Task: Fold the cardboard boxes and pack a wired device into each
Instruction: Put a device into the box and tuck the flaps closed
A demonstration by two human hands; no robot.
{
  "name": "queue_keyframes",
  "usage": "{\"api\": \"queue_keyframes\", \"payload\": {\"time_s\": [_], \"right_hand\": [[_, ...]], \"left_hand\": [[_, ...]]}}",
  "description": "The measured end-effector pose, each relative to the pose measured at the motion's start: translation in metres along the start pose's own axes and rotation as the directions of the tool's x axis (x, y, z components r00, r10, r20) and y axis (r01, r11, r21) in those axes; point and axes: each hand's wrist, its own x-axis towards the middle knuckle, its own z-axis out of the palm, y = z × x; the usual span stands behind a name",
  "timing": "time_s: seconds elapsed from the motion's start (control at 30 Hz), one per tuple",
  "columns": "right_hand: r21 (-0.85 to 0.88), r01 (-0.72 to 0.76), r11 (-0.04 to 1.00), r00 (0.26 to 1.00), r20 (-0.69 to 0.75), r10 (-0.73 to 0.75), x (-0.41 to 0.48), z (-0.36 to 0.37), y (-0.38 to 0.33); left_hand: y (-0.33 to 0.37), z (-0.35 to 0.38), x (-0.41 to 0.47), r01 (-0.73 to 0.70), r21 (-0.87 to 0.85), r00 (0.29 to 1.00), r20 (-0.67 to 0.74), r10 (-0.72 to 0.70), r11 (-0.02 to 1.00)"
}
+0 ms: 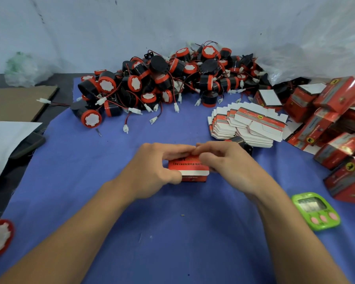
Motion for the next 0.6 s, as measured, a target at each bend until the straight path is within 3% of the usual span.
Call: {"api": "queue_keyframes", "payload": {"time_s": [0.1,0.2,0.33,0.53,0.6], "right_hand": [[-0.19,0.032,0.981,0.993,0.114,-0.01,-0.007,0.001,0.0],[-0.306,0.054,0.951,0.992,0.128,-0.015,-0.011,0.004,-0.001],[-0.261,0.037,0.965,0.984,0.178,0.01,-0.017,0.001,-0.002],[-0.236,0.082,0.968,0.995,0.078,-0.066,-0.02,0.008,0.003],[-0.236,0.089,0.968,0.995,0.066,-0.075,-0.02,0.008,0.004]], "left_hand": [[-0.001,0.005,-0.003,-0.026,0.106,0.998,-0.059,0.033,0.994],[-0.007,0.01,-0.006,-0.052,0.231,0.994,-0.082,0.073,0.972],[-0.017,0.014,-0.009,-0.08,0.247,0.99,-0.094,0.106,0.966],[-0.023,0.022,-0.014,-0.226,0.283,0.936,-0.201,0.288,0.932],[-0.025,0.018,-0.014,-0.233,0.253,0.94,-0.187,0.284,0.939]]}}
